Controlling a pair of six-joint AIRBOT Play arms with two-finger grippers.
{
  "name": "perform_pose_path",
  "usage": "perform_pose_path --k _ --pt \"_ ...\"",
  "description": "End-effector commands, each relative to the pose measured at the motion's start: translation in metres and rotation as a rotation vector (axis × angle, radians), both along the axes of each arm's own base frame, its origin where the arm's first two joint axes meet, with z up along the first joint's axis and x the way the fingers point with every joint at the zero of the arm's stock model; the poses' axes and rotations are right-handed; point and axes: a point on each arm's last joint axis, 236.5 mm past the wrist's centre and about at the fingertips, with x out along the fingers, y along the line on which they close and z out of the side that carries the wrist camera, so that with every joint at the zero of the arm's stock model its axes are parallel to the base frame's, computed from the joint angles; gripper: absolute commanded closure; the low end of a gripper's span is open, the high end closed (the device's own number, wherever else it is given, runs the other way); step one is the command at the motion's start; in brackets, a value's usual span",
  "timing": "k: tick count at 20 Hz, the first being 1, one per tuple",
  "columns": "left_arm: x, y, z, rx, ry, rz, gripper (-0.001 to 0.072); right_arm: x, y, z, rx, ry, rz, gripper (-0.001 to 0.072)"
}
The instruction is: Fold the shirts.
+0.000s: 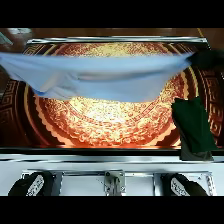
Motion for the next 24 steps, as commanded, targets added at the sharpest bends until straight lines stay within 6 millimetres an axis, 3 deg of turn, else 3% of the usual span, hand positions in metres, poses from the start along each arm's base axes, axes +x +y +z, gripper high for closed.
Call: perform_pose_path --k 1,3,5,8,11,15,18,20,24 --pt "-0.098 -0.013 0.138 0.100 -0.366 0.083 0.0668 -0.089 -0.007 0.168 0.040 -0.454 -0.197 0.0642" --pt "-0.139 -0.029 0.166 0.123 -0.468 0.083 0.0668 -0.132 -0.004 0.187 0.014 -0.519 -0.221 0.0643" --pt "-0.171 -0.034 0.176 0.161 -0.526 0.114 0.0668 -0.167 -0.003 0.197 -0.028 -0.568 -0.243 0.0642" --pt "-0.200 -0.017 0.165 0.189 -0.496 0.237 0.0668 -0.209 -0.005 0.202 -0.092 -0.613 -0.284 0.0642" --pt "-0.217 -0.013 0.137 0.230 -0.401 0.276 0.0669 -0.231 -0.020 0.178 -0.142 -0.523 -0.357 0.0642" --pt "-0.214 -0.003 0.096 0.305 -0.232 0.281 0.0669 -0.235 -0.054 0.107 -0.229 -0.206 -0.459 0.0642" --pt "-0.179 0.010 0.045 0.328 -0.054 0.242 0.0668 -0.225 -0.077 0.037 -0.301 0.130 -0.474 0.0642" --pt "-0.145 0.023 -0.007 0.307 0.101 0.211 0.0669 -0.206 -0.081 -0.013 -0.306 0.317 -0.436 0.0642" --pt "-0.077 0.046 -0.141 0.235 0.448 0.117 0.0668 -0.155 -0.086 -0.131 -0.281 0.608 -0.361 0.0643"
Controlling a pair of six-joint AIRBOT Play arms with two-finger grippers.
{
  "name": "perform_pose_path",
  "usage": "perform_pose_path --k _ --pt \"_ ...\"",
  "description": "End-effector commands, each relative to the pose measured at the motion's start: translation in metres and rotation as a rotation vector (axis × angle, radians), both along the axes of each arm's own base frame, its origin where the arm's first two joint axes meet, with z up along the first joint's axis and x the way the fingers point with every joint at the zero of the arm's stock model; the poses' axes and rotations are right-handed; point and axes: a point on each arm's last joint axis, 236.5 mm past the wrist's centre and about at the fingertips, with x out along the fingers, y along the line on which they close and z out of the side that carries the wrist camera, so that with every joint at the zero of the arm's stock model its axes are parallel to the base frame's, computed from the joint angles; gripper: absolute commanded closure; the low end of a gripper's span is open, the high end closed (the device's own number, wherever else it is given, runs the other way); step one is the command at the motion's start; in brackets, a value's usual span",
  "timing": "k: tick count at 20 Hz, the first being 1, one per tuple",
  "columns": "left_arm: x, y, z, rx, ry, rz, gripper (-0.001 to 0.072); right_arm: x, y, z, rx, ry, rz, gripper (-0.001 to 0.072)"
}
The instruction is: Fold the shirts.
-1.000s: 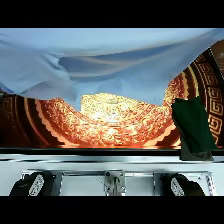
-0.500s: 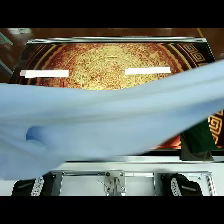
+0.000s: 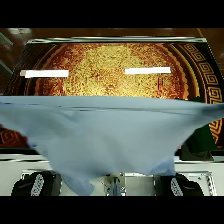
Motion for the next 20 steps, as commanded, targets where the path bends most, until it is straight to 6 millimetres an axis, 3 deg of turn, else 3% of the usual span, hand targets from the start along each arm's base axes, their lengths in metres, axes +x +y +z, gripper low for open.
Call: perform_pose_path --k 1,3,6,9,12,14,16,20 --pt "0.051 0.018 -0.113 -0.095 0.251 -0.008 0.0668 0.040 -0.001 -0.096 0.081 0.191 0.014 0.0643" --pt "0.089 0.024 -0.155 -0.185 0.297 0.007 0.0668 0.094 0.010 -0.125 0.176 0.125 0.027 0.0643" --pt "0.145 0.028 -0.189 -0.255 0.304 0.016 0.0668 0.180 0.020 -0.150 0.280 -0.018 0.023 0.0643" --pt "0.203 0.024 -0.200 -0.240 0.207 0.022 0.0668 0.243 0.035 -0.177 0.242 -0.135 0.048 0.0643" --pt "0.255 0.008 -0.203 -0.209 0.060 0.025 0.0668 0.298 0.045 -0.184 0.197 -0.313 0.047 0.0643" --pt "0.283 -0.001 -0.205 -0.202 -0.025 0.040 0.0668 0.323 0.042 -0.189 0.176 -0.400 0.024 0.0642" --pt "0.302 -0.006 -0.216 -0.229 -0.063 0.072 0.0668 0.333 0.036 -0.208 0.165 -0.407 0.006 0.0642" --pt "0.309 -0.019 -0.271 -0.269 0.044 0.084 0.0668 0.333 0.035 -0.257 0.166 -0.316 -0.003 0.0642"
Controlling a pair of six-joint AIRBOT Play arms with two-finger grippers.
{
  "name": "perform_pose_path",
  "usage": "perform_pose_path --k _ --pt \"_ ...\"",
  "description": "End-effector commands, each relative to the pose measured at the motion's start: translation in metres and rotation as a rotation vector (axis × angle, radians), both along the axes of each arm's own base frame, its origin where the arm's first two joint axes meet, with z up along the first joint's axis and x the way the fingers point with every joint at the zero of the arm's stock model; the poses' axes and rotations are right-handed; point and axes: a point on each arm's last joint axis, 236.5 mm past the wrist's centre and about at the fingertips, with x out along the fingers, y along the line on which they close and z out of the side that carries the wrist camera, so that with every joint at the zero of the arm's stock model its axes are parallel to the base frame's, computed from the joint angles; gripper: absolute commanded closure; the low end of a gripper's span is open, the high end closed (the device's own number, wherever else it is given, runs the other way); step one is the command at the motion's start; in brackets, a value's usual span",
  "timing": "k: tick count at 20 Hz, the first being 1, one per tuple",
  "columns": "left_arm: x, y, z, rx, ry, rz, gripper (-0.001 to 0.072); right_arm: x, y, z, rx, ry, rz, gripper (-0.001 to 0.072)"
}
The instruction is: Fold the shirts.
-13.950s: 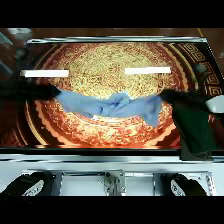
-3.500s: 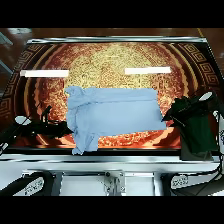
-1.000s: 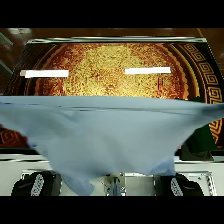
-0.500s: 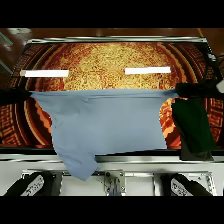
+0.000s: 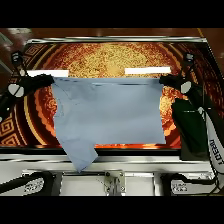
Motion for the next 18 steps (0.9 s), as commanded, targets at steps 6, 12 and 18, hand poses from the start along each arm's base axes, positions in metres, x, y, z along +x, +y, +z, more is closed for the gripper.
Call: perform_pose_path --k 6,12,18 --pt "-0.023 -0.026 -0.073 -0.040 0.249 -0.077 0.0667 -0.013 0.002 -0.047 0.017 0.139 0.017 0.0642" --pt "-0.101 -0.029 -0.121 -0.065 0.620 -0.189 0.0668 -0.099 0.005 -0.093 0.089 0.551 0.099 0.0642" --pt "-0.109 -0.034 -0.136 -0.107 0.693 -0.167 0.0665 -0.115 0.011 -0.110 0.140 0.647 0.078 0.0601"
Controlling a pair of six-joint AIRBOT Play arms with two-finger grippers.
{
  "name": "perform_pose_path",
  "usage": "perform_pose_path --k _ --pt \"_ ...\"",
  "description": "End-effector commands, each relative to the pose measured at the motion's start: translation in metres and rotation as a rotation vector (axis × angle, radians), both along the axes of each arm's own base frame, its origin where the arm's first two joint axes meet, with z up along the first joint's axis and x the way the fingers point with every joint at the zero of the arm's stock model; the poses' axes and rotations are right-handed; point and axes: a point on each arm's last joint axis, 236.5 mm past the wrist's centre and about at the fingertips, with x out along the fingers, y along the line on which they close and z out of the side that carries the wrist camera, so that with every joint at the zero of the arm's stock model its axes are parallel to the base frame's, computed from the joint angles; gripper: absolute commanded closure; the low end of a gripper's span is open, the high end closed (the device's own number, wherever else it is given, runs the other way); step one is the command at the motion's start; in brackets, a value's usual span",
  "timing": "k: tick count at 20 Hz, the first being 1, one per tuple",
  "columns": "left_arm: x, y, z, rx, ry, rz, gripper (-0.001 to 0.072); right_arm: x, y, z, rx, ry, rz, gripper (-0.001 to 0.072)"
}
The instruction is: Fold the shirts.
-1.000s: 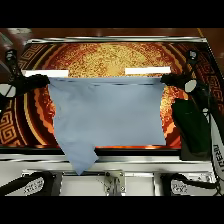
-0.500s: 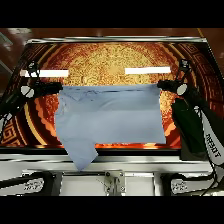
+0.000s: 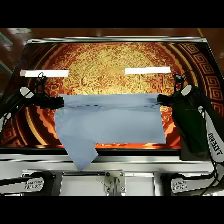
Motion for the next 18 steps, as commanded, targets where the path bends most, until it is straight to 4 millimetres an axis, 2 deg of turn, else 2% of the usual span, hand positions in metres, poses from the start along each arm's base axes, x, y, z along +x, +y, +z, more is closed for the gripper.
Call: perform_pose_path --k 1,2,3,4,6,8,10,11,12,13,15,16,18 --pt "-0.016 -0.004 -0.007 -0.018 0.081 -0.007 0.0601 -0.013 0.005 -0.005 0.034 0.064 -0.018 0.0414" --pt "-0.020 -0.005 -0.005 -0.024 0.102 -0.016 0.0402 -0.013 0.005 0.000 0.038 0.062 -0.017 0.0153" --pt "-0.026 -0.005 -0.001 -0.031 0.131 -0.029 0.0231 -0.014 0.004 0.010 0.041 0.062 -0.011 0.0090" --pt "-0.032 -0.002 0.004 -0.039 0.164 -0.038 0.0204 -0.013 -0.002 0.022 0.027 0.053 -0.004 0.0090" --pt "-0.048 0.010 0.022 -0.059 0.218 -0.046 0.0204 -0.019 -0.024 0.052 -0.035 0.040 0.011 0.0090" --pt "-0.075 0.027 0.037 -0.076 0.267 -0.058 0.0202 -0.053 -0.066 0.070 -0.129 0.126 0.002 0.0091" --pt "-0.111 0.042 0.040 -0.104 0.319 -0.026 0.0083 -0.098 -0.093 0.070 -0.104 0.261 -0.030 0.0092" --pt "-0.132 0.048 0.033 -0.119 0.343 0.015 0.0044 -0.118 -0.097 0.065 -0.048 0.317 -0.048 0.0092" --pt "-0.151 0.050 0.024 -0.137 0.367 0.046 0.0044 -0.130 -0.098 0.059 0.029 0.338 -0.091 0.0091" --pt "-0.171 0.048 0.013 -0.162 0.393 0.072 0.0044 -0.133 -0.096 0.056 0.108 0.335 -0.137 0.0091" --pt "-0.203 0.026 -0.005 -0.256 0.436 0.063 0.0045 -0.134 -0.086 0.051 0.228 0.309 -0.178 0.0091" --pt "-0.212 0.015 -0.013 -0.294 0.445 0.064 0.0046 -0.132 -0.084 0.049 0.250 0.299 -0.192 0.0091" --pt "-0.214 0.002 -0.030 -0.342 0.437 0.117 0.0055 -0.127 -0.082 0.047 0.252 0.279 -0.198 0.0091"
